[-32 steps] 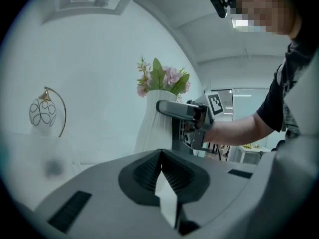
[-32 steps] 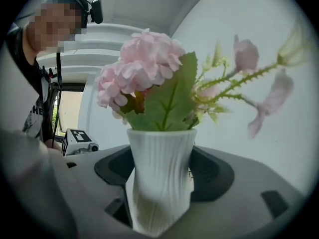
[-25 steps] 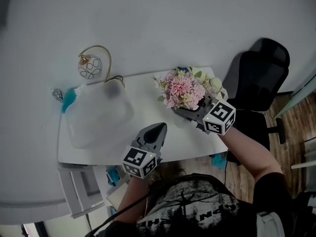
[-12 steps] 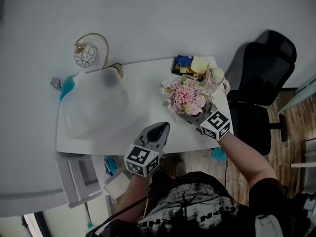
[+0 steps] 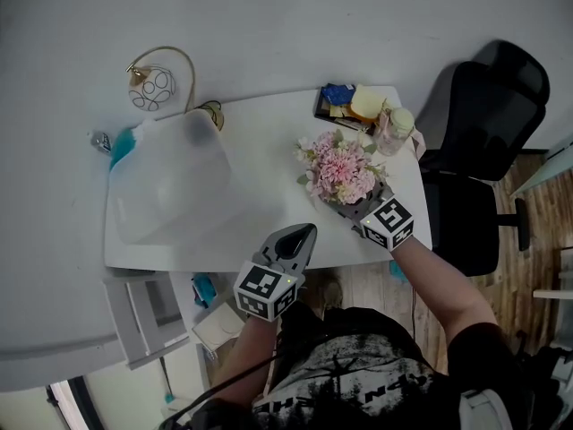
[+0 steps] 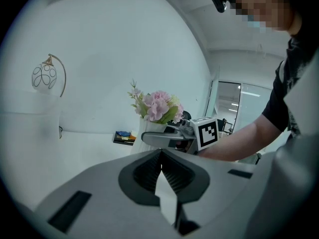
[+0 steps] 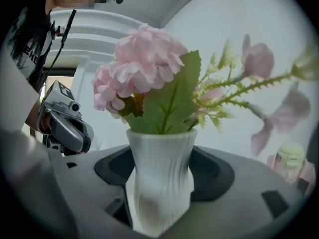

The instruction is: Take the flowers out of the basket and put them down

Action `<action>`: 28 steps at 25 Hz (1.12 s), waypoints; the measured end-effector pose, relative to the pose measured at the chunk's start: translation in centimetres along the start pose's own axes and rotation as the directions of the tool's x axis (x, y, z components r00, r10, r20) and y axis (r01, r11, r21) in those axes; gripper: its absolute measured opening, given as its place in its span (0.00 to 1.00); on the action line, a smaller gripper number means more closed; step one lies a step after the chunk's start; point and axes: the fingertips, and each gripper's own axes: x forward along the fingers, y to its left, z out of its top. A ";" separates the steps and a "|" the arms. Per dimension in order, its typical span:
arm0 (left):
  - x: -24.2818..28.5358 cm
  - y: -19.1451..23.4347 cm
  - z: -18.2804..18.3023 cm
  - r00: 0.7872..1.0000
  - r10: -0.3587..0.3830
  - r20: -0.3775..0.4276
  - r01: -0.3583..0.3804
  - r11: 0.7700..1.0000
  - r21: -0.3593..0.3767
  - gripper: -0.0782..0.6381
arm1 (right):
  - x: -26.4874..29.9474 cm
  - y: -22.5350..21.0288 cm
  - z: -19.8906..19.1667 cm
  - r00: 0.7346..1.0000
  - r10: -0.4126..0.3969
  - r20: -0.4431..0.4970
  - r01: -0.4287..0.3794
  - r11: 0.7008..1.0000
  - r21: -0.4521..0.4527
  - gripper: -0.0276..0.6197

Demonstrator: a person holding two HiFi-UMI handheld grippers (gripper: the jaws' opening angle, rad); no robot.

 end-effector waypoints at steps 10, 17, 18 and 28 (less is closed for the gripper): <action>1.4 -0.7 -1.7 0.998 -0.032 -0.047 0.032 0.999 -0.007 0.13 | -0.4 0.6 -1.2 0.999 -0.040 0.029 0.041 0.999 -0.019 0.56; 2.0 -0.2 -1.7 0.998 -0.030 -0.052 0.029 0.999 -0.014 0.13 | -0.3 0.4 -1.4 0.997 -0.060 0.045 0.061 0.998 -0.012 0.56; 2.0 -0.1 -1.7 0.998 -0.027 -0.051 0.027 1.000 -0.015 0.13 | -0.3 0.4 -1.6 0.997 -0.064 0.041 0.064 0.998 -0.009 0.56; 1.5 0.1 -2.1 0.998 -0.022 -0.055 0.020 1.000 -0.023 0.13 | -0.6 0.2 -2.2 0.996 -0.092 0.015 0.092 0.996 0.002 0.56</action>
